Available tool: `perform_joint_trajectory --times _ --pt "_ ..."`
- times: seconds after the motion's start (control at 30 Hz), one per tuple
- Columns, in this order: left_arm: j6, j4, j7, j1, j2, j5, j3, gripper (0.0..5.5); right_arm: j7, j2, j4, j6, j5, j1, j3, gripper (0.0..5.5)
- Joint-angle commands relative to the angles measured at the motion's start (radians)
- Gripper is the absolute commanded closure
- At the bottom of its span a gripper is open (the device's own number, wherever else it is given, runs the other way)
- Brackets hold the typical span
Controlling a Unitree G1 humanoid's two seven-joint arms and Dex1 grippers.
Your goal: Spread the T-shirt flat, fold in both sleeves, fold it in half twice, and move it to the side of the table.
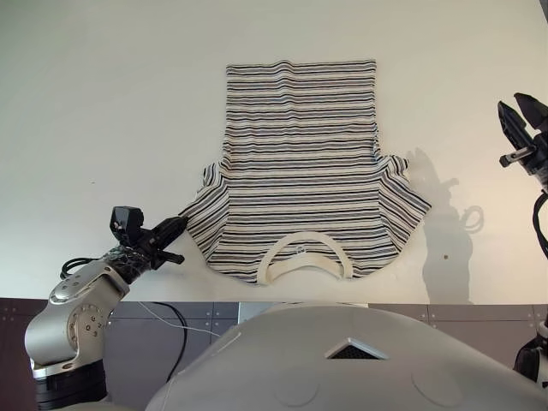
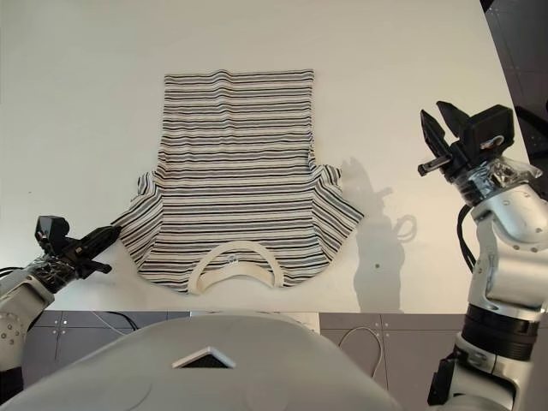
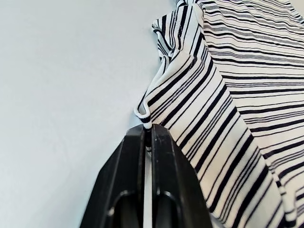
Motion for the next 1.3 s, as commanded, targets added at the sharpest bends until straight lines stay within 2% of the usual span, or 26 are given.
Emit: perform_joint_trajectory --times 0.03,0.13,0.23,0.33,0.63,0.77,0.83,0.9,1.0,1.07,1.2,1.3 --pt "0.001 -0.017 -0.005 -0.028 0.008 -0.013 0.012 5.38 -0.003 -0.003 -0.003 0.010 -0.009 -0.008 0.012 4.47" --pt "-0.089 -0.111 -0.089 -0.021 0.032 -0.024 0.018 5.38 -0.007 0.001 -0.015 0.010 -0.011 0.005 0.015 4.47" --pt "-0.195 -0.201 -0.216 0.004 0.083 0.009 -0.036 5.38 -0.014 0.011 -0.009 0.003 -0.017 0.011 0.029 4.47" --pt "-0.270 -0.238 -0.270 0.020 0.113 0.063 -0.084 5.38 -0.016 0.014 -0.001 0.003 -0.019 0.003 0.046 4.47" --pt "-0.415 -0.213 -0.271 -0.140 0.205 0.398 -0.392 5.38 -0.010 0.018 0.048 0.006 -0.029 -0.061 0.121 4.47" --pt "-0.468 -0.181 -0.283 -0.149 0.255 0.501 -0.453 4.57 -0.019 0.025 0.051 0.005 -0.033 -0.056 0.133 4.47" --pt "-0.487 -0.184 -0.308 -0.145 0.273 0.494 -0.455 4.46 -0.027 0.031 0.046 0.005 -0.035 -0.049 0.132 4.47" --pt "-0.448 -0.206 -0.293 -0.183 0.234 0.406 -0.412 4.46 -0.034 0.034 0.039 0.009 -0.030 -0.031 0.113 4.47" --pt "-0.434 -0.206 -0.250 -0.215 0.195 0.339 -0.345 4.46 -0.035 0.054 -0.003 0.070 0.047 0.085 0.016 4.47" --pt "-0.529 -0.175 -0.240 -0.131 0.210 0.409 -0.325 4.46 -0.031 0.105 -0.086 0.186 0.179 0.205 -0.042 4.47" --pt "-0.807 -0.053 -0.188 0.080 0.202 0.579 -0.306 4.46 -0.009 0.145 -0.232 0.331 0.271 0.496 -0.034 4.47" --pt "-0.918 0.027 -0.145 0.131 0.176 0.630 -0.304 4.46 -0.040 0.174 -0.243 0.462 0.366 0.517 -0.043 4.47"
